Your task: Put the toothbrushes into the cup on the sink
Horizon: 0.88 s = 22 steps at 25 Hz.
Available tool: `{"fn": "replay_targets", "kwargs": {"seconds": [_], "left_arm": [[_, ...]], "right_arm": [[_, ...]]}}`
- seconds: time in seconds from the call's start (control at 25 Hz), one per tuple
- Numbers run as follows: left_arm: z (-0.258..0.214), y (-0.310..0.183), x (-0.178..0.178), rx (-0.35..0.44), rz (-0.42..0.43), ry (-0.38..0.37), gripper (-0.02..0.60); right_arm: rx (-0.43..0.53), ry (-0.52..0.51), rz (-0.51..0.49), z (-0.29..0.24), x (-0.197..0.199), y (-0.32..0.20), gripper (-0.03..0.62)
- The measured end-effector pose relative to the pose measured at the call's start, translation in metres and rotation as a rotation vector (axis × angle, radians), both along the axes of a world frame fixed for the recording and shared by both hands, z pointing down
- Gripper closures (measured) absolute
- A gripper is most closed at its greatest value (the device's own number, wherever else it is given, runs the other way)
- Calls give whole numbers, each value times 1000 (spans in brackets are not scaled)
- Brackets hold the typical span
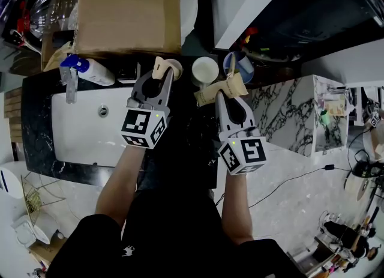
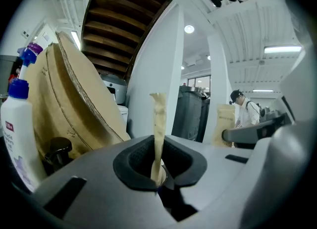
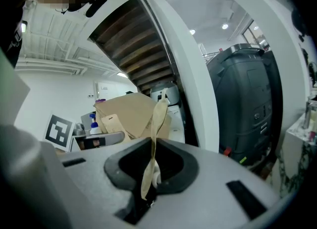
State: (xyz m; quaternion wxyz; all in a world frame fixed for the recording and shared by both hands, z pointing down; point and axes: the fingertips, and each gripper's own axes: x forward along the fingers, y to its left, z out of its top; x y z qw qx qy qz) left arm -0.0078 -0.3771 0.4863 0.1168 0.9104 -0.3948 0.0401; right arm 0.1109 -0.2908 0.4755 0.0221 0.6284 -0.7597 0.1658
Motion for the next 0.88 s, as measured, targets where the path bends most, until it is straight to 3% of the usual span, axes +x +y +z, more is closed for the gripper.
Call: {"fn": "replay_targets", "kwargs": {"seconds": [0.56, 0.88], "left_arm": [[19, -3, -9, -29, -32, -19, 548], [24, -4, -23, -42, -84, -43, 420]], "right_arm": [[-19, 10, -6, 10, -1, 0, 566], [-9, 8, -17, 5, 0, 2, 566]]}}
